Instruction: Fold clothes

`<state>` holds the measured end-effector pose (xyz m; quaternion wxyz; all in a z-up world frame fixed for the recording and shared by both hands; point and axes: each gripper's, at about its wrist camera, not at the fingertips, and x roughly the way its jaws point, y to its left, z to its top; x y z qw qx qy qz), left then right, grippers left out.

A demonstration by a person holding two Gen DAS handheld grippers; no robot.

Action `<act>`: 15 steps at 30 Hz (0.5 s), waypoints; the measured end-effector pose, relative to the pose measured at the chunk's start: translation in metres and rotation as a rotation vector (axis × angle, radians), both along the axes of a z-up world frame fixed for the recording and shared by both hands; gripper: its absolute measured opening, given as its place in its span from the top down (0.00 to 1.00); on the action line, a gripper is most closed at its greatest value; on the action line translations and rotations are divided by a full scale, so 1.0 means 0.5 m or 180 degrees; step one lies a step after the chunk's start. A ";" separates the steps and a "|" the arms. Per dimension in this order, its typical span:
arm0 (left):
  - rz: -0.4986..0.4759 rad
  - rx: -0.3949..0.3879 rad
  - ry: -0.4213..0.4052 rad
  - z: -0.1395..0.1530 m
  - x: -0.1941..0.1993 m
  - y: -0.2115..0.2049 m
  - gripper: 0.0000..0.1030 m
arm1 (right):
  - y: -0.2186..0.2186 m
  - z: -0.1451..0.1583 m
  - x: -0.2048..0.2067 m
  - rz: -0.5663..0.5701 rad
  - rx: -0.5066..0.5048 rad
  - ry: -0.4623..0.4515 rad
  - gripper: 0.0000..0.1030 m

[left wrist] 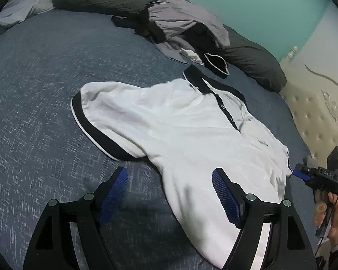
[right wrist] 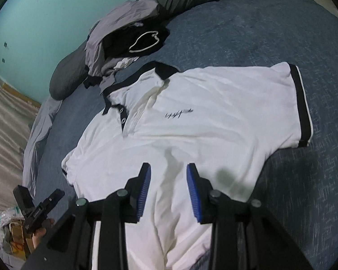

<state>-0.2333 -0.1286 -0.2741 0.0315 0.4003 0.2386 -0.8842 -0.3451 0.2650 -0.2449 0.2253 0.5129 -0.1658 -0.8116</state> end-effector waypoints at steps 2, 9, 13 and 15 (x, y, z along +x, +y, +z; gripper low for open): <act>-0.0060 -0.0012 -0.0037 0.002 0.009 0.014 0.22 | -0.004 0.004 0.013 0.0076 0.0052 -0.0035 0.66; -0.0356 -0.0015 -0.0259 0.005 0.048 0.070 0.22 | -0.007 0.012 0.068 0.0306 0.0247 -0.0159 0.64; -0.0525 -0.0017 -0.0385 0.006 0.070 0.102 0.23 | 0.004 0.016 0.108 0.0342 0.0322 -0.0207 0.64; -0.0610 -0.0017 -0.0449 0.007 0.081 0.118 0.23 | 0.013 0.013 0.130 0.0331 0.0347 -0.0283 0.64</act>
